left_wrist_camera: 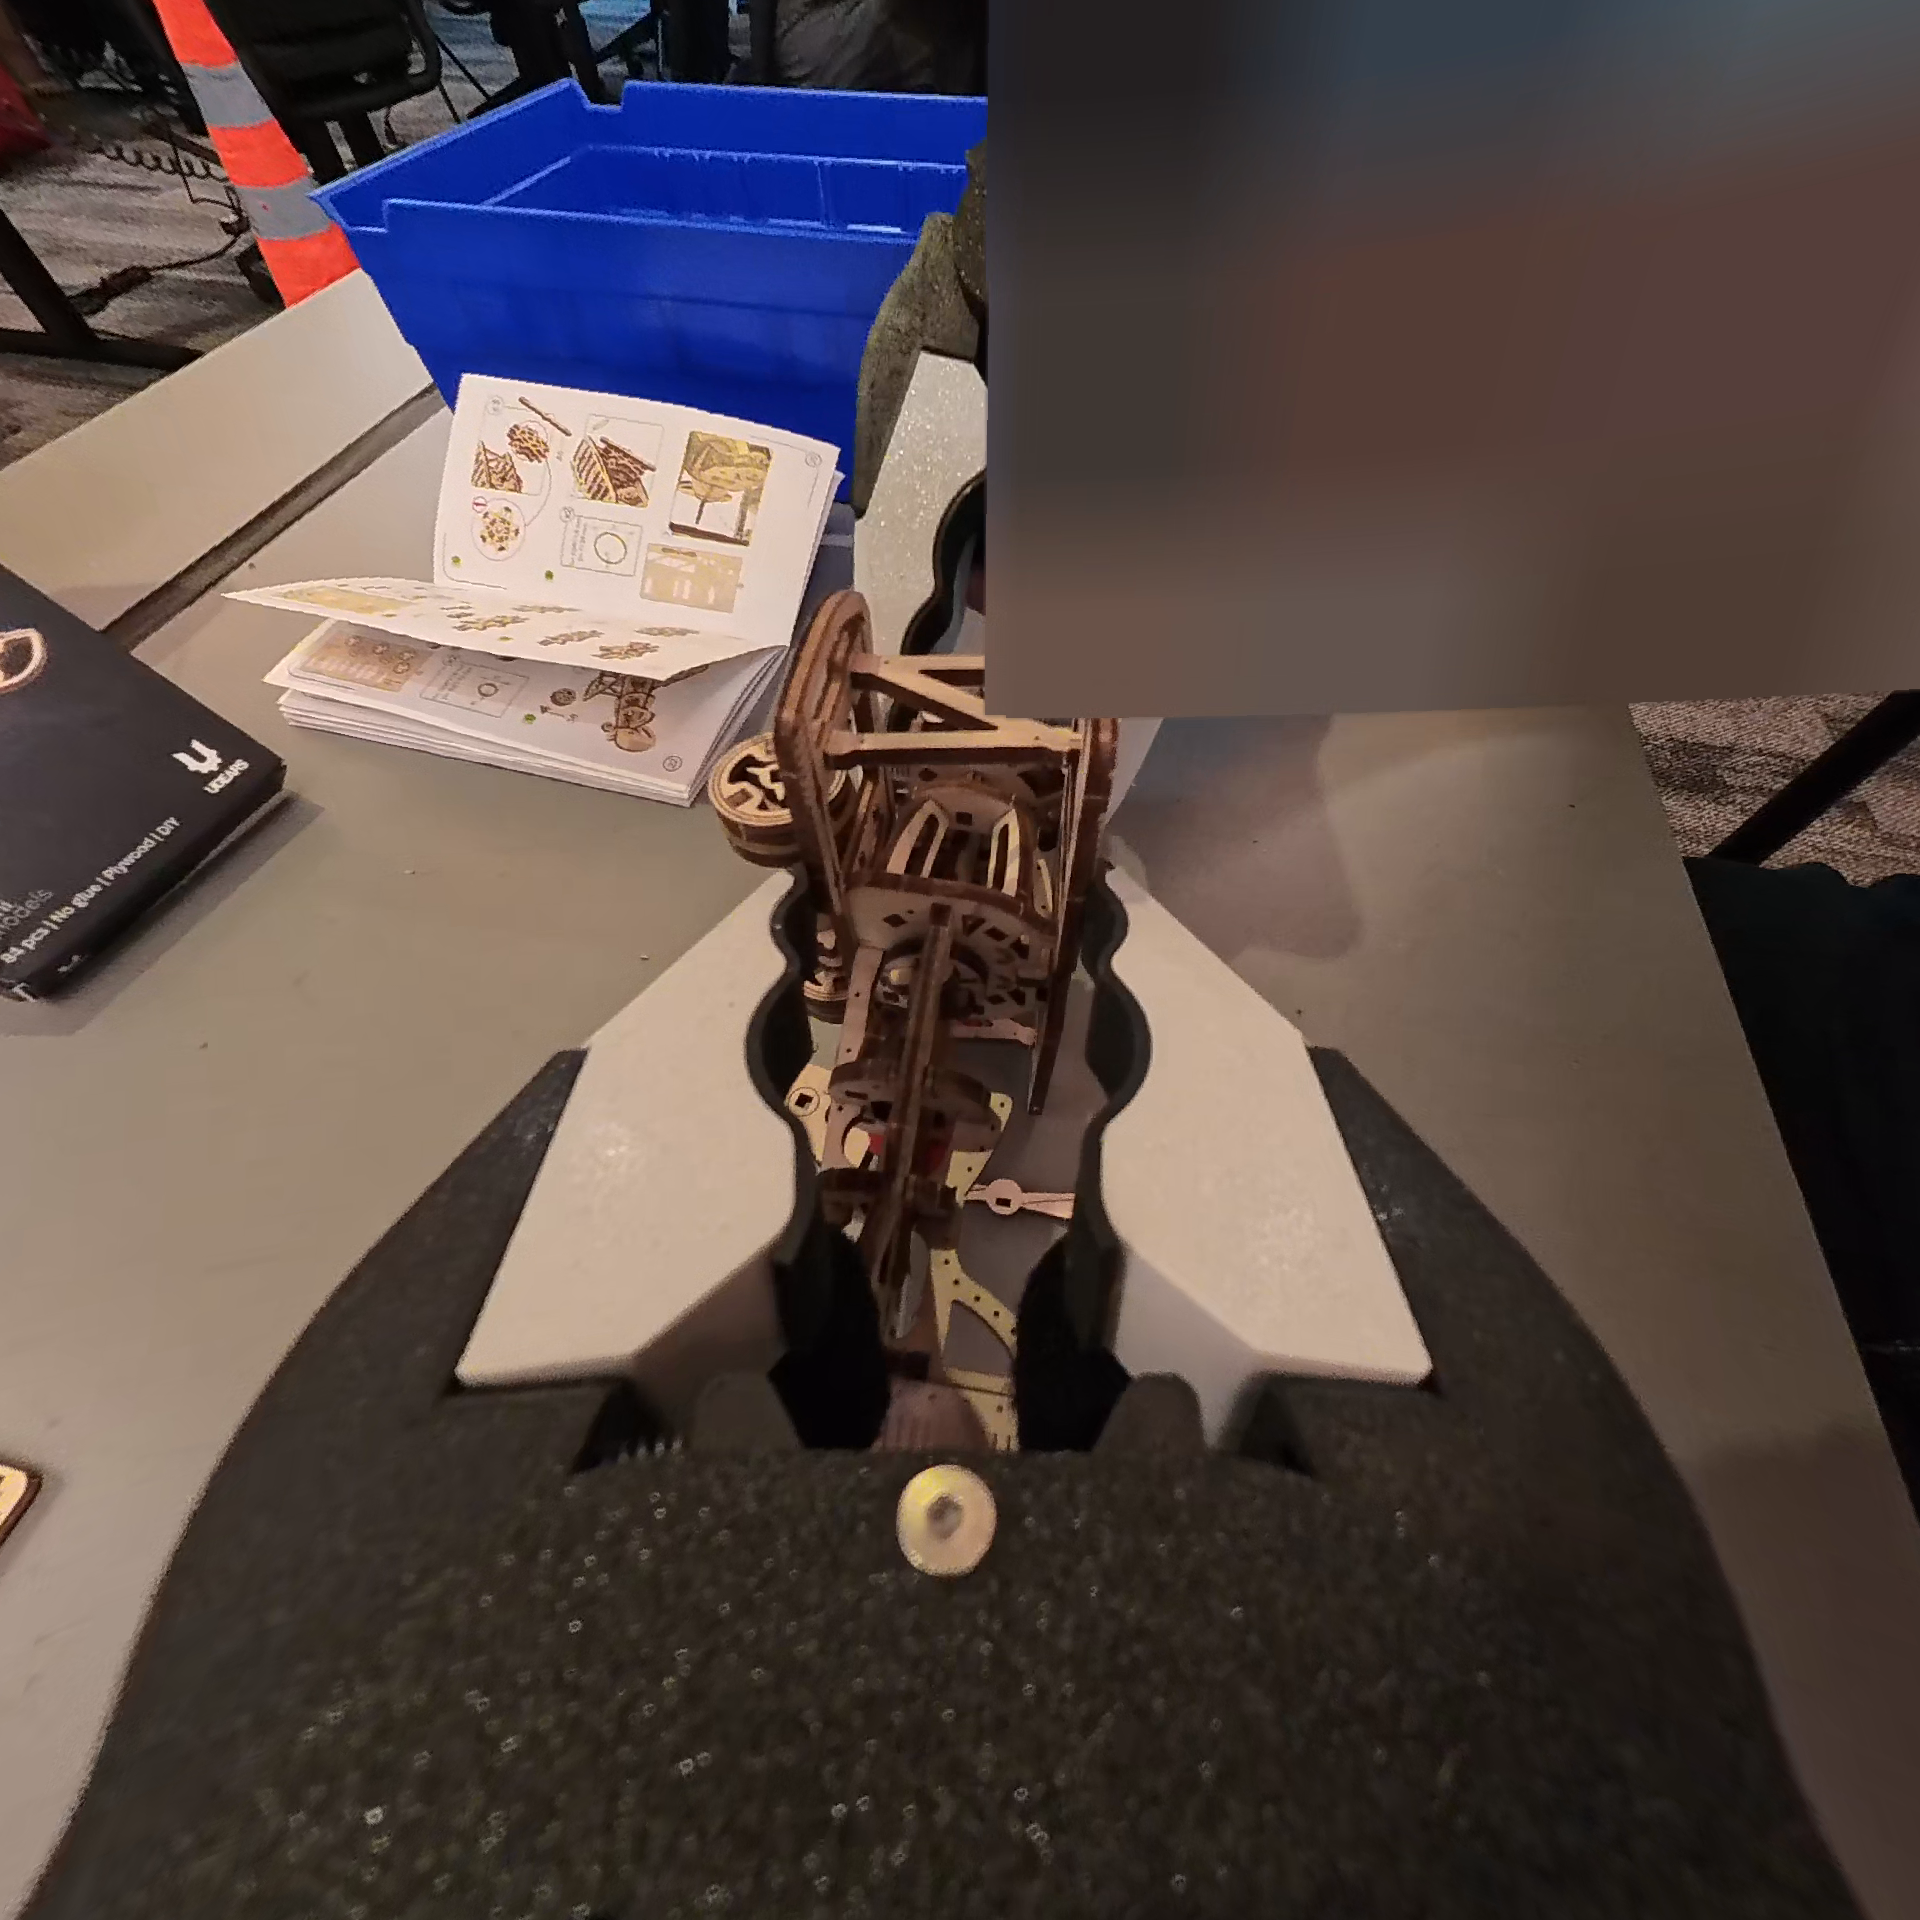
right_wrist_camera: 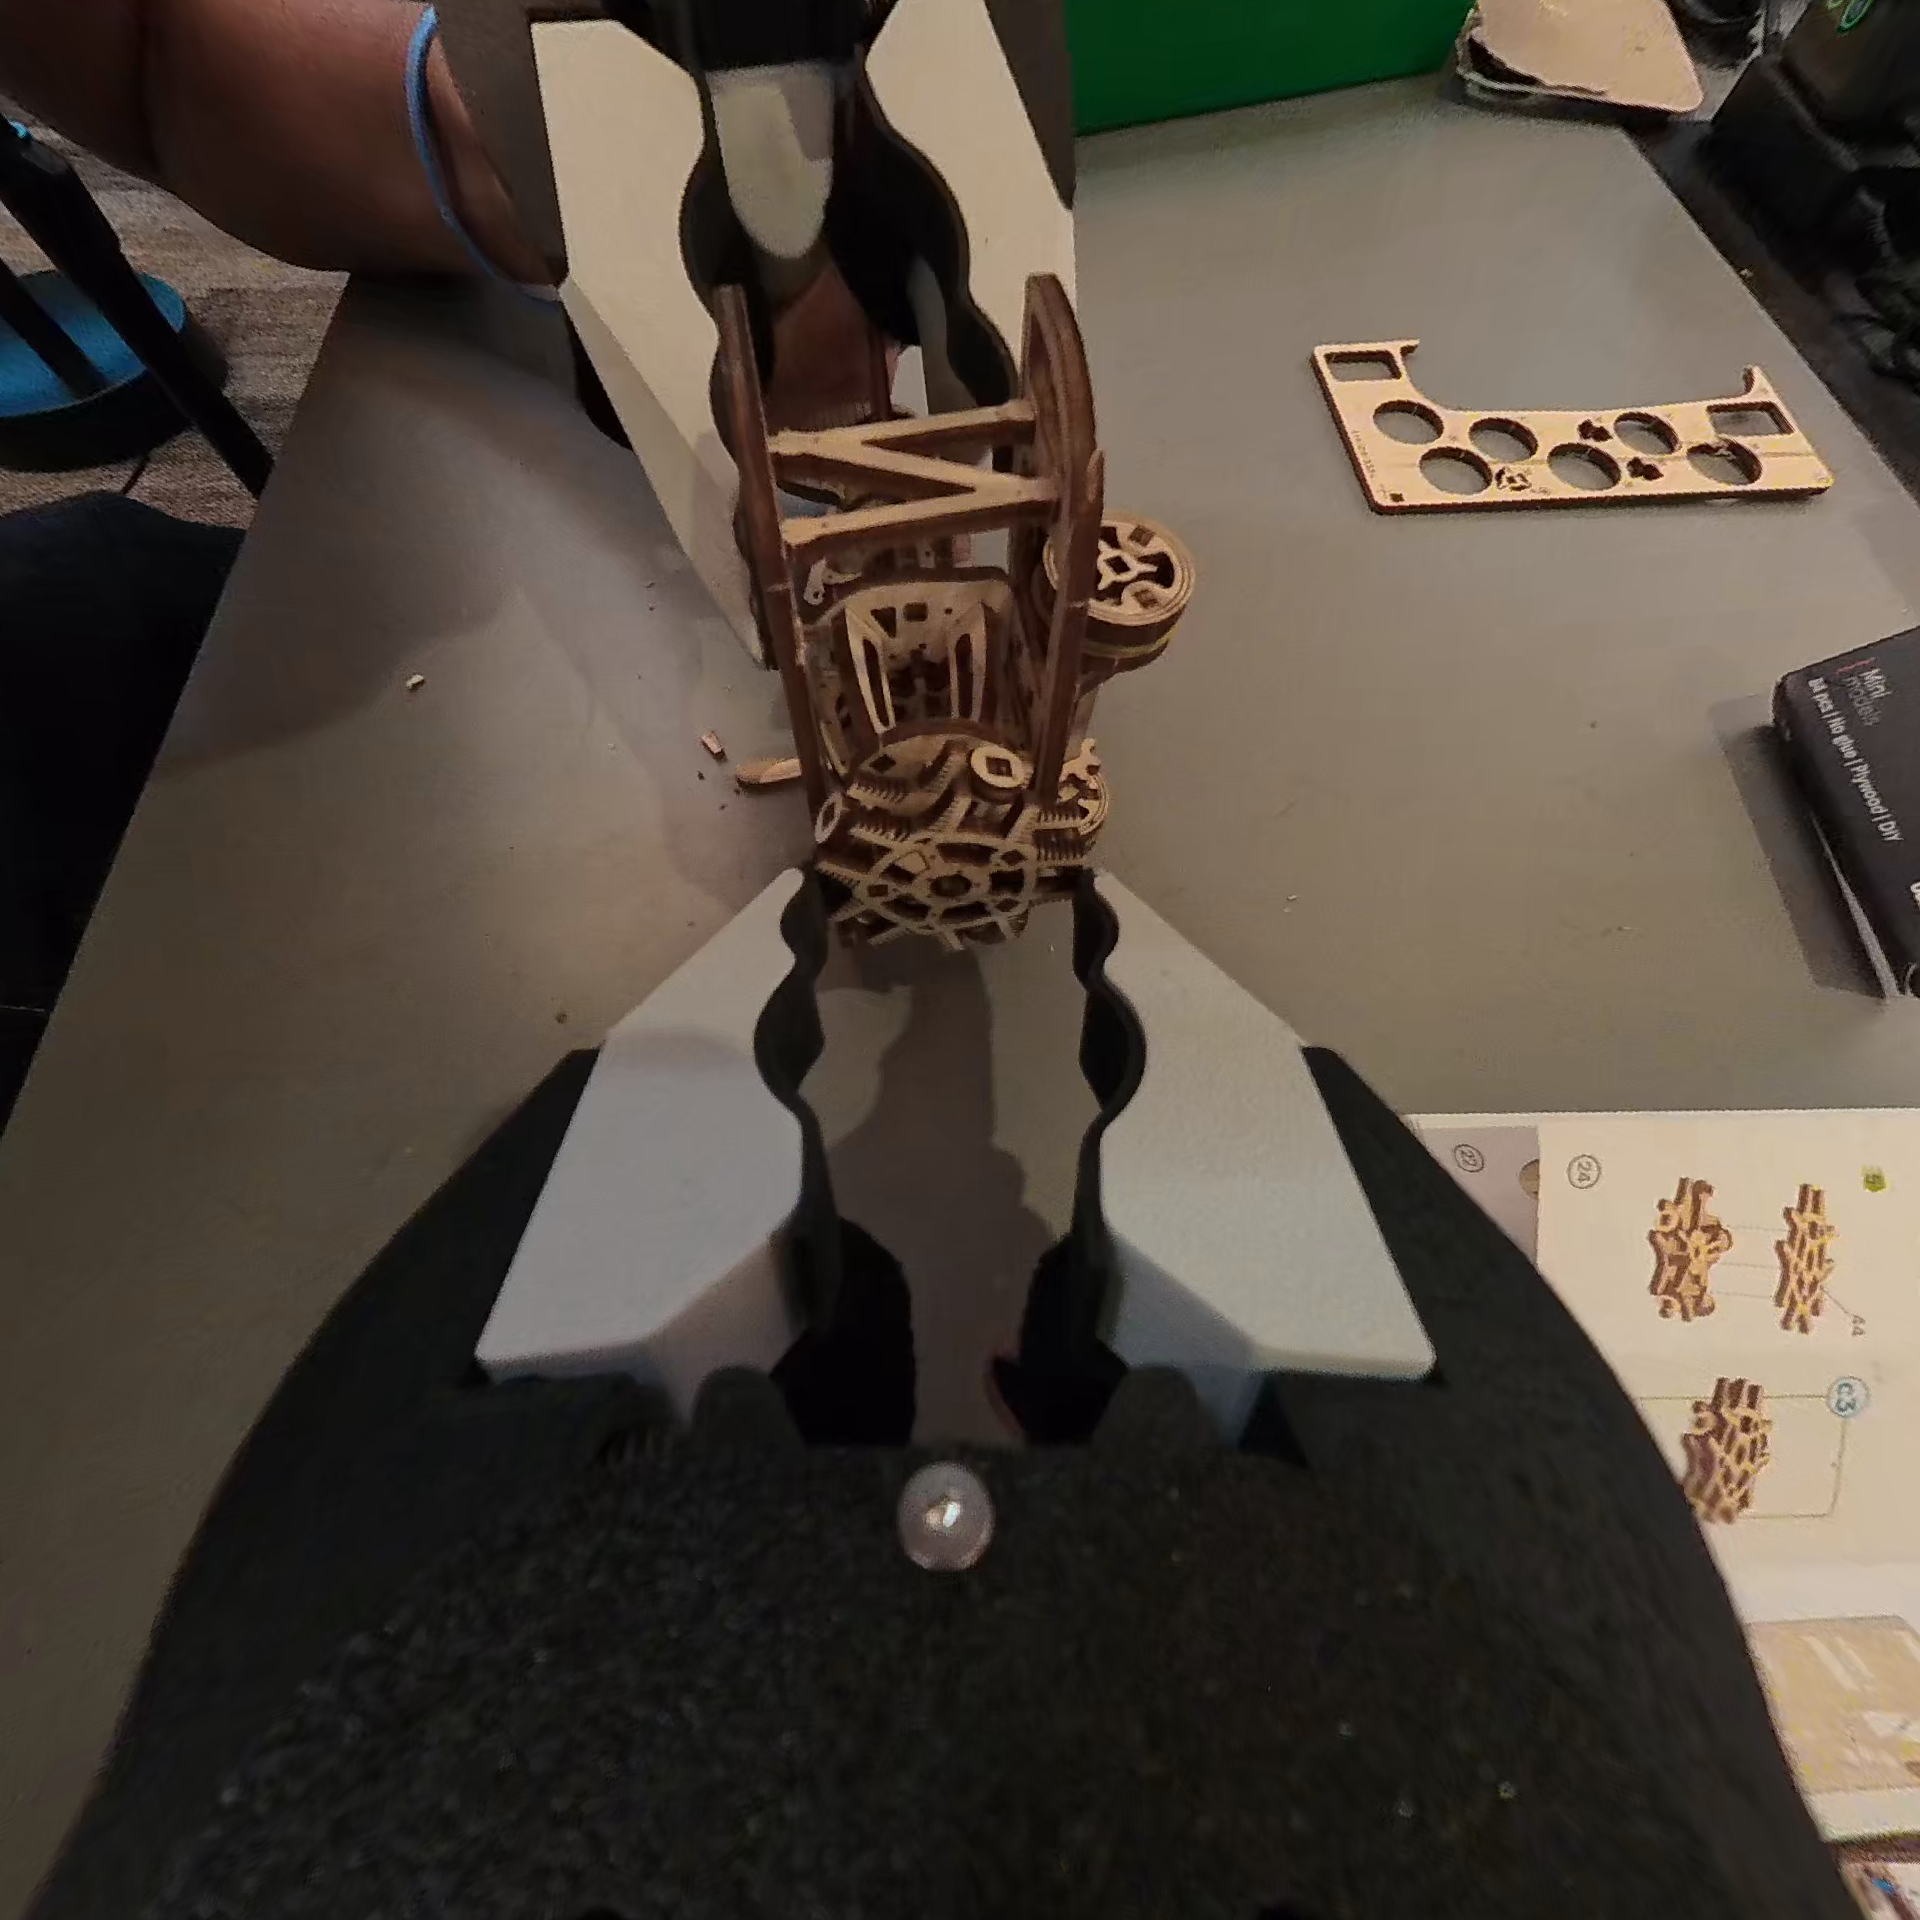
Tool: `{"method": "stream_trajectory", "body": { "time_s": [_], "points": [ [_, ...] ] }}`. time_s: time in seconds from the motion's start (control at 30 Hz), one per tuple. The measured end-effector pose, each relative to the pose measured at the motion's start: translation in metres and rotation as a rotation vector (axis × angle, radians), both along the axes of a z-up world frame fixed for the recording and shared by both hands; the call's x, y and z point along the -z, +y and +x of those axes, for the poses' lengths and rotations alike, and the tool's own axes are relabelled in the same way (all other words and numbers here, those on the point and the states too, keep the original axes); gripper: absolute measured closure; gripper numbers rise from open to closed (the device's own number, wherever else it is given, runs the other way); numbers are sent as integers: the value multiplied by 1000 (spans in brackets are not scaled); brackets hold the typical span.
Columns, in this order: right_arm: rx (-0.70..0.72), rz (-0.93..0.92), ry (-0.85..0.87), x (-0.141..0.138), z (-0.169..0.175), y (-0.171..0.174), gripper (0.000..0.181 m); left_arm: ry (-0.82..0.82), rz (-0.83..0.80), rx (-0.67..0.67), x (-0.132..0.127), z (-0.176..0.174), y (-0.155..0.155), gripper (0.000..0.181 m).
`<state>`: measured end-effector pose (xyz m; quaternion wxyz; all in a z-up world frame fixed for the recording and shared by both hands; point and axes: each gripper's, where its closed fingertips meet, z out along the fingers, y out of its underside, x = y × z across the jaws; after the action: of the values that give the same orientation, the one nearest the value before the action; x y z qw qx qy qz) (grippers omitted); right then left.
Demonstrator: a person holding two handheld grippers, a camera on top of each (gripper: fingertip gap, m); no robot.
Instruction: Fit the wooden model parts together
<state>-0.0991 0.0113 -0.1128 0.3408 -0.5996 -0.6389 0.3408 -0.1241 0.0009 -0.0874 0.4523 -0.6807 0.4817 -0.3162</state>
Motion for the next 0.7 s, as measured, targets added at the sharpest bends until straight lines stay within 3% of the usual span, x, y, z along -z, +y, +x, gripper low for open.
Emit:
{"method": "stream_trajectory", "body": {
  "time_s": [0.7],
  "points": [
    [8,-128,128,-10,2,-1,136,11,8,12,1,-1,-1,133]
  ]
}}
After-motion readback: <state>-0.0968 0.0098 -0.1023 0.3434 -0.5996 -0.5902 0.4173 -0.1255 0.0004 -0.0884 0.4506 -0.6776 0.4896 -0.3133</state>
